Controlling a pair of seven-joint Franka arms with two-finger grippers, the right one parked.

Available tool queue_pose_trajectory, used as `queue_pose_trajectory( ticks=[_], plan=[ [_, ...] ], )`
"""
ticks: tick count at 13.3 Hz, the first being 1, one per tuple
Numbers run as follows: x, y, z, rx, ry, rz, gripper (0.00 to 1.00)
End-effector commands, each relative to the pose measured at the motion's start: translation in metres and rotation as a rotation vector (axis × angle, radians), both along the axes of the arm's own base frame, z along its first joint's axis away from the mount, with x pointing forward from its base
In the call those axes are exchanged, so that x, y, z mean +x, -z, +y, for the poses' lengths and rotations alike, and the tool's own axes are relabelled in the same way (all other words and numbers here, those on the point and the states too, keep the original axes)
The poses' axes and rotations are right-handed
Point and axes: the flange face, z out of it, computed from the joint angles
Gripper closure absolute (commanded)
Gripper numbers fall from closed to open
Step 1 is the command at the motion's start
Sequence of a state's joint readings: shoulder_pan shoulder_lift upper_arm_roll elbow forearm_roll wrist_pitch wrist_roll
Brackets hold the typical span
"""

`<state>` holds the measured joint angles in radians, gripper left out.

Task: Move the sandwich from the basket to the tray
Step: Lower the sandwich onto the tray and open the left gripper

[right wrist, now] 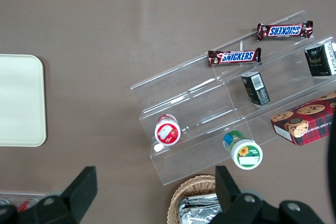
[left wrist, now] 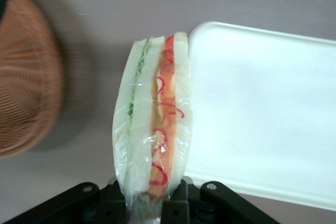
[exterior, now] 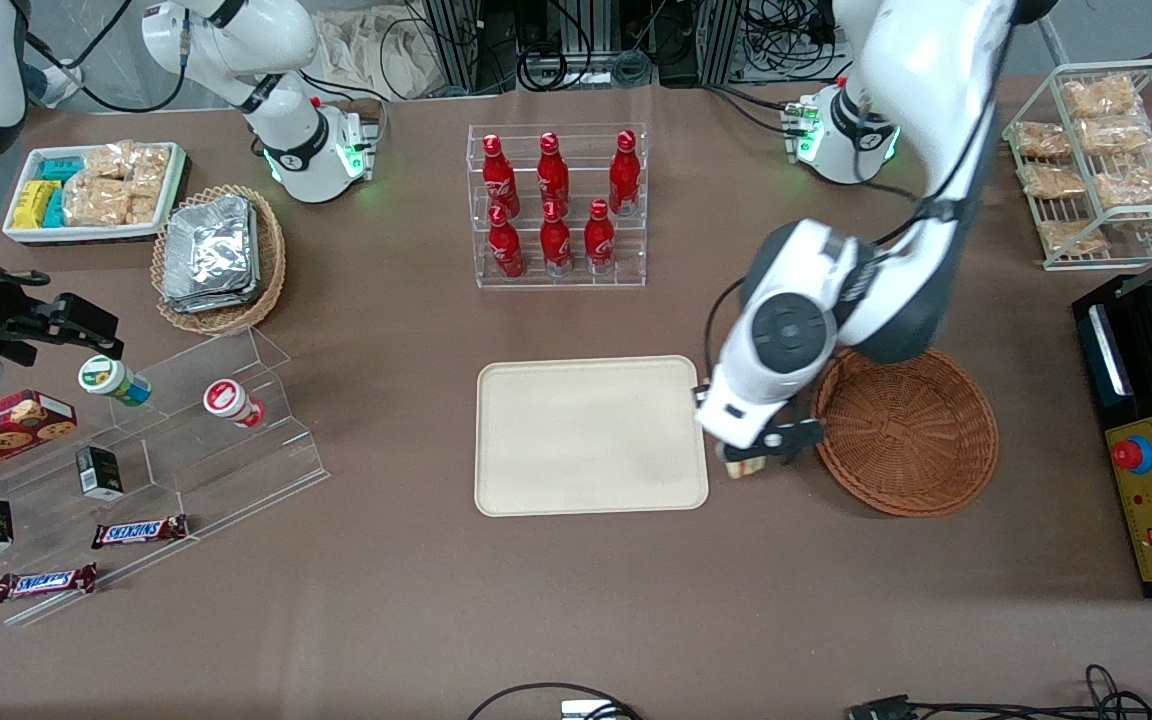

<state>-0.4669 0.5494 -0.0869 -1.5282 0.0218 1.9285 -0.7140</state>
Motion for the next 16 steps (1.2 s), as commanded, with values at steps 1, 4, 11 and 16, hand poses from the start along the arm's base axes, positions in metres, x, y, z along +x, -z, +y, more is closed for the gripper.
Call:
queue_pose_trajectory(
  ticks=[1,4,11,16],
  plan=[
    [0.004,0.036,-0.038,-0.035,0.039,-0.047,1.0],
    [0.004,0.065,-0.042,-0.042,0.049,-0.066,0.94],
    [0.004,0.071,-0.047,-0.072,0.068,-0.111,0.0],
    [-0.011,-0.03,0.015,0.016,0.023,-0.032,0.0]
  ],
)
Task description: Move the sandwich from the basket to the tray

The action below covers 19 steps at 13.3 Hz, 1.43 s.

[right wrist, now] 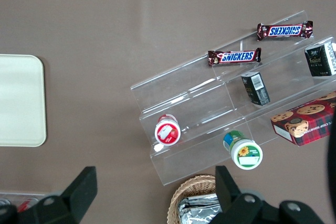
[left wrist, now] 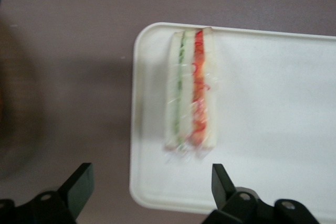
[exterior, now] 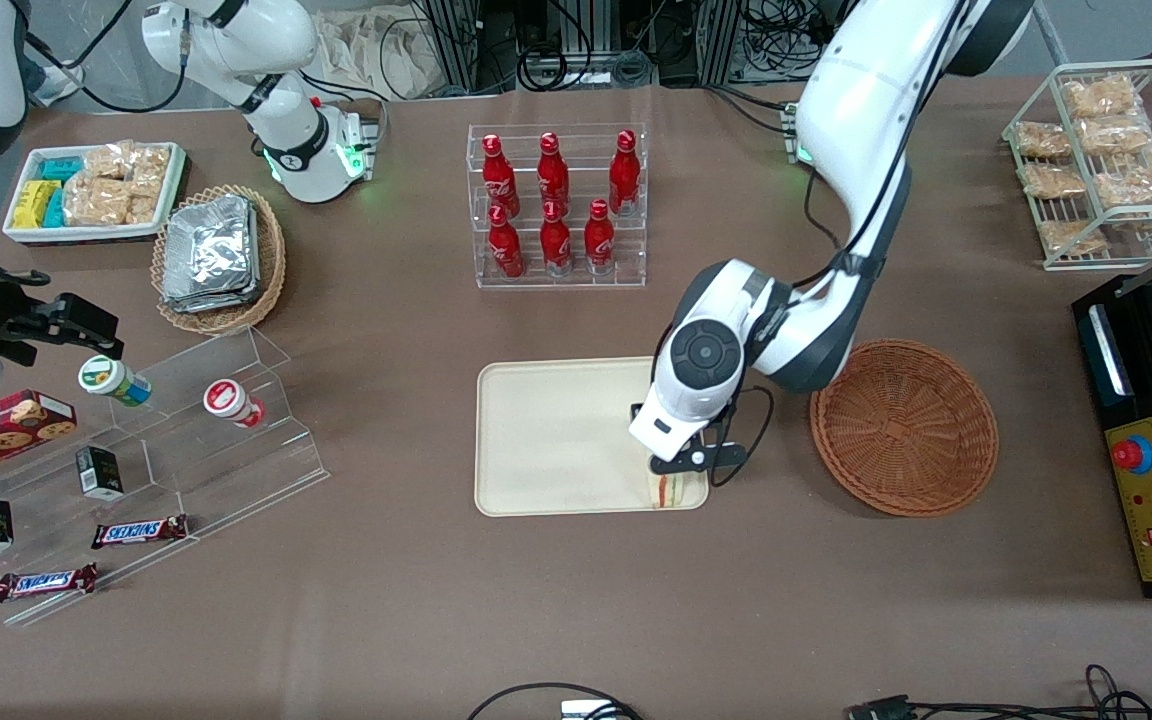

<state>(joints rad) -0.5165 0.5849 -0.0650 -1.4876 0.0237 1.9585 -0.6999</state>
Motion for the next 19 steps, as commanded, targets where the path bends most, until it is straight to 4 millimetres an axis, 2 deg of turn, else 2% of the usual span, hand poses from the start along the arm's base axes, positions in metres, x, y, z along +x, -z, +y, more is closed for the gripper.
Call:
queue_pose_trajectory(
  ticks=[1,2,6,8,10,12,15,17,19],
  plan=[
    [-0.012,-0.044,0.074,0.021,-0.029,0.004,0.0],
    [-0.024,-0.057,0.094,0.015,0.006,0.009,0.0],
    [-0.053,-0.103,0.203,-0.011,0.081,0.01,0.0],
    [-0.058,-0.128,0.245,-0.015,0.078,0.017,0.0],
    [-0.057,-0.153,0.301,-0.025,0.065,0.004,0.0],
    [-0.053,-0.175,0.348,-0.026,0.002,0.005,0.0],
    [-0.044,-0.2,0.394,-0.03,-0.081,-0.014,0.0],
    [-0.039,-0.203,0.408,-0.03,-0.106,-0.017,0.0],
    [-0.027,-0.206,0.414,-0.025,-0.113,-0.027,0.0]
  ],
)
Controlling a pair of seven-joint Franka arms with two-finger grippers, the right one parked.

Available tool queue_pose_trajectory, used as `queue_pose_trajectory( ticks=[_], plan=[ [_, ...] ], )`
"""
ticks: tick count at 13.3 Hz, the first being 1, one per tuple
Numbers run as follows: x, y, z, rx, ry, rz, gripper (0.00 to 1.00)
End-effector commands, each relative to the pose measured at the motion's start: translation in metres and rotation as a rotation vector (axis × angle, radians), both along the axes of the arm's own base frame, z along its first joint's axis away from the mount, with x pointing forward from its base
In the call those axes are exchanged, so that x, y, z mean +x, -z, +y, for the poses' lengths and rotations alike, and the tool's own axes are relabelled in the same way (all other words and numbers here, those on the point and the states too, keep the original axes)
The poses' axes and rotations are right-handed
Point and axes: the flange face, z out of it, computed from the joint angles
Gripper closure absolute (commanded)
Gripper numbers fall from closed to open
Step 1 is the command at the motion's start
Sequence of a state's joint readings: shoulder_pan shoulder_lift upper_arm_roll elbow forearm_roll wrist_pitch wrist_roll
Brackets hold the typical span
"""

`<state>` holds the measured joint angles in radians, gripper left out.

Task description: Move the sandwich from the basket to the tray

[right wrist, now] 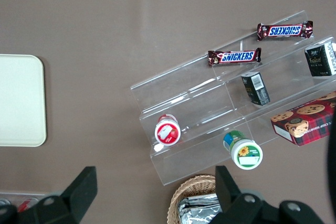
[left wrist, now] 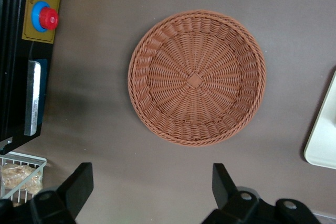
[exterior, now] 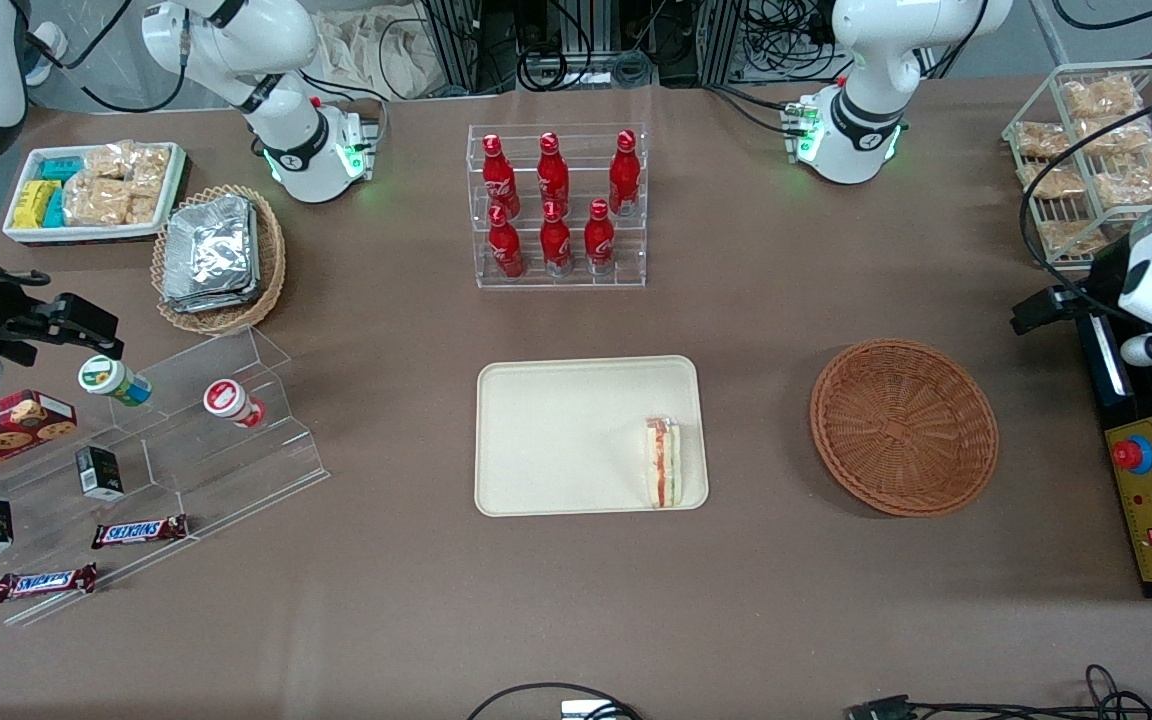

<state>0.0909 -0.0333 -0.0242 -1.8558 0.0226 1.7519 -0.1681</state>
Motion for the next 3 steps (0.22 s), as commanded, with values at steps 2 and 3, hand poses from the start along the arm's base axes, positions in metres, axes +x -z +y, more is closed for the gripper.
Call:
queue_pose_trajectory(
  ticks=[2,3],
  plan=[
    [0.029,-0.017,0.008,-0.007,-0.022,0.033,0.0],
    [0.033,-0.017,0.008,-0.009,-0.022,0.053,0.0]
  ],
)
